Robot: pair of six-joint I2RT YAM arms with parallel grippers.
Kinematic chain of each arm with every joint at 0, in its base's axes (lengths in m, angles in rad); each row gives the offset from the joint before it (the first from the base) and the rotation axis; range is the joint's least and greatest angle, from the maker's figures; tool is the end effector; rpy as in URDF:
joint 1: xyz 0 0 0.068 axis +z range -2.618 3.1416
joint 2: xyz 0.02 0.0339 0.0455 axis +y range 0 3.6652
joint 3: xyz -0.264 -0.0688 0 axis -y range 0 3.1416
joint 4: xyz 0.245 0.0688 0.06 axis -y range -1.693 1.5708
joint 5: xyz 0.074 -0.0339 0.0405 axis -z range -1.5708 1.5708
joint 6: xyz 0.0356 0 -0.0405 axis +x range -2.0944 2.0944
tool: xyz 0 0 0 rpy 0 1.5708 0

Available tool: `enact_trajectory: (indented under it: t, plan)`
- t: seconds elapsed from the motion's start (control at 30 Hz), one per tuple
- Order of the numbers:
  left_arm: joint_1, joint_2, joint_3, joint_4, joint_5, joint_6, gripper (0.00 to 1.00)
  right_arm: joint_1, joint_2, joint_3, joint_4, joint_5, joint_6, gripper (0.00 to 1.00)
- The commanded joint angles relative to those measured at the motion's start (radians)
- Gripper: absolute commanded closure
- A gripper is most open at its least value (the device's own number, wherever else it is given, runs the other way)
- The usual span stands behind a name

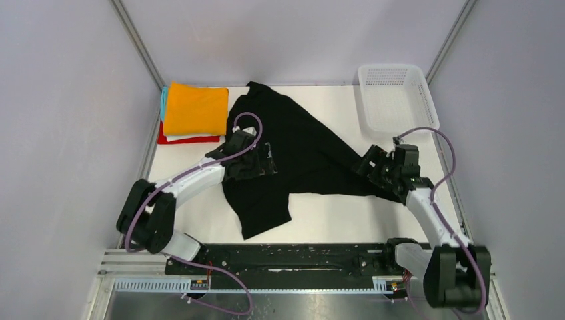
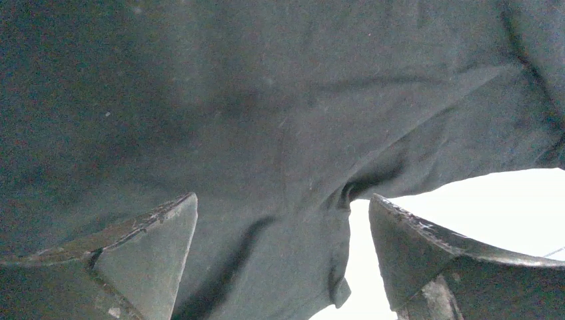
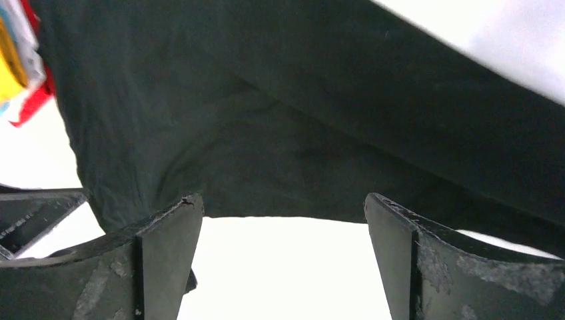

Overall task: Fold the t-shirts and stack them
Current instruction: Flatten out the tshirt

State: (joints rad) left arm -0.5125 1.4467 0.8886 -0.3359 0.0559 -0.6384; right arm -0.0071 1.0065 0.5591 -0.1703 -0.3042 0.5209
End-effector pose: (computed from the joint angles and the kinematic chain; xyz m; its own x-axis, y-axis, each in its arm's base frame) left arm 0.2566 -0.1466 0.2112 -0.8555 -0.2013 -0.4770 0.0128 0.9128 -0.4082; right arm 0.2137 0.0091 0.2221 -0.6205 0.4792 -0.6208 0.0823 0.8270 0.5562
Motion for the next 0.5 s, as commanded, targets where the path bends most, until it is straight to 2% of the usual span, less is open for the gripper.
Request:
enact_trajectory:
  t: [0.0,0.1,0.2,0.47]
  plan:
    - [0.011,0.072,0.045,0.121,0.061,-0.017,0.01,0.101,0.12,0.098,-0.006,0.042,-0.002,0.01]
    - [0.07,0.155,0.076,0.12,0.085,-0.019,0.01,0.164,0.204,0.146,-0.04,0.115,-0.028,0.0]
    - [0.146,0.233,0.108,0.12,0.116,-0.024,0.01,0.169,0.287,0.17,-0.022,0.121,-0.014,0.01]
    - [0.258,0.396,0.261,0.017,0.088,-0.004,0.01,0.169,0.479,0.3,-0.075,0.155,-0.022,0.01]
